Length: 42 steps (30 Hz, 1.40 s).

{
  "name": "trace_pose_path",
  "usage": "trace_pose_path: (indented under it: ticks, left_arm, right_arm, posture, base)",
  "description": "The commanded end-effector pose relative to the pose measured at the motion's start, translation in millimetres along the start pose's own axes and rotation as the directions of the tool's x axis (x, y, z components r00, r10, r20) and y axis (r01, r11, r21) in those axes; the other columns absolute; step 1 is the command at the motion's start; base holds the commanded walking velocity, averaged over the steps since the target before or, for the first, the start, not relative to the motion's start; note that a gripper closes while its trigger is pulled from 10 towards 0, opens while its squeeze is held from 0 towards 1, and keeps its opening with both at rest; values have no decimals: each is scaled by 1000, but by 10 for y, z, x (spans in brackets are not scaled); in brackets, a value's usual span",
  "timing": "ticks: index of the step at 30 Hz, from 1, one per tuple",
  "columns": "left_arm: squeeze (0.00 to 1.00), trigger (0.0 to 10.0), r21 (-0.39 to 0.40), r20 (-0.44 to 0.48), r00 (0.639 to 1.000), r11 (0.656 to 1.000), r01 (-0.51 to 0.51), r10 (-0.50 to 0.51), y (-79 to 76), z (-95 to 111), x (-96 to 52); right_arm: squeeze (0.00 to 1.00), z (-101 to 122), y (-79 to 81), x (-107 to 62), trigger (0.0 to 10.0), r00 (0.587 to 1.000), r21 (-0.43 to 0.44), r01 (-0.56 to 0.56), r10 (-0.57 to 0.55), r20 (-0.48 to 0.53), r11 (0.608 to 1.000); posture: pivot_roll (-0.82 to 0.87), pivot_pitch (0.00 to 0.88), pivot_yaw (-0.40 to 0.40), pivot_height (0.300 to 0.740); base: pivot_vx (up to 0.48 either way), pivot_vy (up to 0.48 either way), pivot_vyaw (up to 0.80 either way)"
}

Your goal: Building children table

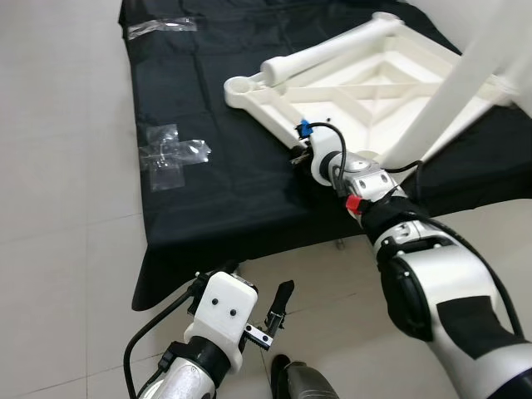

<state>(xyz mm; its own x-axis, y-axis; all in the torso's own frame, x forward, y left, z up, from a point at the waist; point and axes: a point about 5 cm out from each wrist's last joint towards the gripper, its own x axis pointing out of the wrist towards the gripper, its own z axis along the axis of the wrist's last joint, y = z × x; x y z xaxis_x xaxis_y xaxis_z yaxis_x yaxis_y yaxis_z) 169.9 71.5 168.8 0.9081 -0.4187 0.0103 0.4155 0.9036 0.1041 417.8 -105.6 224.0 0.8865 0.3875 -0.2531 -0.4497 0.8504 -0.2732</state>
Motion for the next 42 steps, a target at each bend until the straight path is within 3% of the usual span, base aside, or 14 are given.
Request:
trace_pose_path:
  ticks: [1, 7, 10, 11, 13, 14, 18, 20, 25, 31, 33, 35, 39, 42]
  left_arm:
    - [0, 10000, -21, -25, 1000, 1000, 16, -16, -56, -60, -3]
    - [0, 10000, -11, -22, 1000, 1000, 14, -14, -38, -65, 20]
    - [0, 10000, -7, -22, 1000, 1000, 15, -15, -27, -67, 19]
    - [0, 10000, -7, -22, 1000, 1000, 15, -15, -27, -67, 19]
    - [0, 10000, -5, -22, 1000, 1000, 14, -14, -19, -72, 19]
    - [0, 10000, -5, -22, 1000, 1000, 14, -14, -19, -72, 19]
    - [0, 10000, -4, -22, 1000, 1000, 10, -10, -13, -76, 17]
    - [0, 10000, -4, -21, 1000, 1000, 9, -9, -12, -75, 17]
    - [0, 10000, -2, -23, 1000, 1000, 4, -4, -10, -83, 16]
    - [0, 10000, -3, -22, 1000, 1000, 2, -2, -11, -84, 17]
    - [0, 10000, -4, -21, 1000, 1000, 2, -3, -14, -84, 20]
    - [0, 10000, -4, -21, 1000, 1000, 2, -2, -15, -85, 23]
    - [0, 10000, -3, -20, 1000, 1000, -2, 2, -14, -83, 19]
    - [0, 10000, -3, -20, 1000, 1000, -3, 3, -16, -84, 13]
  right_arm:
    - [0, -261, 221, 26, 0, 986, -22, -151, 149, -77, 988]
    - [0, -297, 236, -61, 0, 960, -30, -280, 280, -6, 960]
    - [0, -401, 315, -183, 0, 879, -85, -476, 476, -15, 876]
    - [0, -401, 315, -183, 0, 879, -85, -476, 476, -15, 876]
    - [0, -485, 290, -257, 0, 828, -132, -561, 557, -69, 818]
    - [0, -485, 290, -257, 0, 828, -132, -561, 557, -69, 818]
    - [0, -523, 84, -383, 0, 748, -223, -664, 634, -197, 714]
    - [0, -514, 24, -407, 0, 737, -243, -676, 638, -223, 696]
    - [0, -500, -211, -459, 0, 757, -259, -652, 586, -291, 713]
    - [0, -498, -270, -479, 0, 763, -303, -645, 567, -312, 702]
    - [0, -501, -284, -486, 0, 758, -346, -652, 559, -336, 675]
    - [0, -513, -296, -517, 0, 719, -354, -694, 587, -372, 627]
    - [0, -526, -348, -543, 0, 698, -374, -715, 573, -428, 591]
    - [0, -512, -404, -558, 0, 711, -416, -702, 535, -457, 578]
  posture:
    - [65, 248, -96, 740]
    - [70, 241, -92, 740]
    - [74, 239, -90, 740]
    - [74, 239, -90, 740]
    - [74, 238, -89, 740]
    - [74, 238, -89, 740]
    - [80, 235, -94, 740]
    - [80, 235, -94, 740]
    - [79, 235, -101, 740]
    - [78, 235, -102, 740]
    - [79, 238, -103, 740]
    - [80, 239, -105, 740]
    - [83, 236, -110, 740]
    - [82, 237, -111, 740]
  base:
    - [0, 0, 0]
    - [0, 0, 0]
    - [0, 0, 0]
    - [0, 0, 0]
    - [0, 0, 0]
    - [0, 0, 0]
    - [0, 0, 0]
    - [0, 0, 0]
    - [0, 0, 0]
    - [0, 0, 0]
    - [0, 0, 0]
    - [0, 0, 0]
    - [0, 0, 0]
    - [0, 0, 0]
